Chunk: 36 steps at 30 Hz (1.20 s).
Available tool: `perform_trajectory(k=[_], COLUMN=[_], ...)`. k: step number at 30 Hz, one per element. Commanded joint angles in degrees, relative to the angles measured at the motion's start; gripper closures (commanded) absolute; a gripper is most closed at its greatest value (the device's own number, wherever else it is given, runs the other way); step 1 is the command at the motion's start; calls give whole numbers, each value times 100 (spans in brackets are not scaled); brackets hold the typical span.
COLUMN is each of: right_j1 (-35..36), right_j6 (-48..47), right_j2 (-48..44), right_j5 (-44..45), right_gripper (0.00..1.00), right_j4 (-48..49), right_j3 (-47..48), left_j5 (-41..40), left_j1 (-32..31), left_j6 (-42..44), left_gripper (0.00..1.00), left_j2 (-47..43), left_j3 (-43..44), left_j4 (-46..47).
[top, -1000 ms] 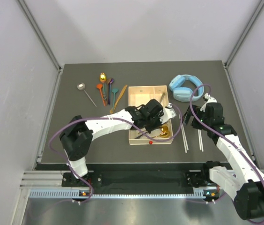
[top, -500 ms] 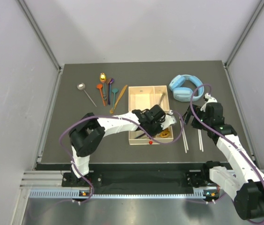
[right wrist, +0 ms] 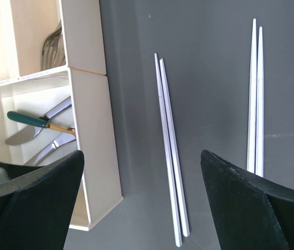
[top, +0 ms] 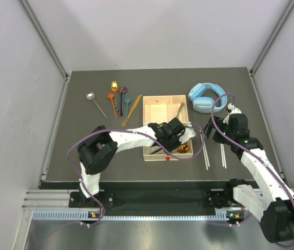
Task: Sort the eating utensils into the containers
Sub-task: Place the spoon in the storage box.
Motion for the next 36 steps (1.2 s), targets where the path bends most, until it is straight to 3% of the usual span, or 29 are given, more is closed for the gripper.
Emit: perform_trajectory(k=[1, 5, 12, 19, 30, 36], right_j1=[-77, -77, -68, -15, 635, 653], right_j6=[-107, -29, 7, 25, 42, 157], right_j2=[53, 272, 1011, 1599, 2566, 2646], right_j5=[149, 166, 368, 483, 992, 1431], right_gripper=[6, 7, 12, 15, 15, 24], right_j4=[182, 314, 244, 306, 227, 192], right_j3=[162, 75, 206, 434, 760, 751], left_j5=[-252, -331, -1797, -2519, -2564, -2423], left_j1=[80, 291, 599, 775, 784, 784], left_j6=[-286, -506, -1040, -1508, -1675, -1667], left_gripper=[81, 75, 58, 55, 55, 55], left_j2=[-832, -1551, -2783, -3688, -3926, -4032], left_j3=[-62, -71, -158, -633, -1275, -1371], left_j4=[262, 481, 851, 957, 1027, 983])
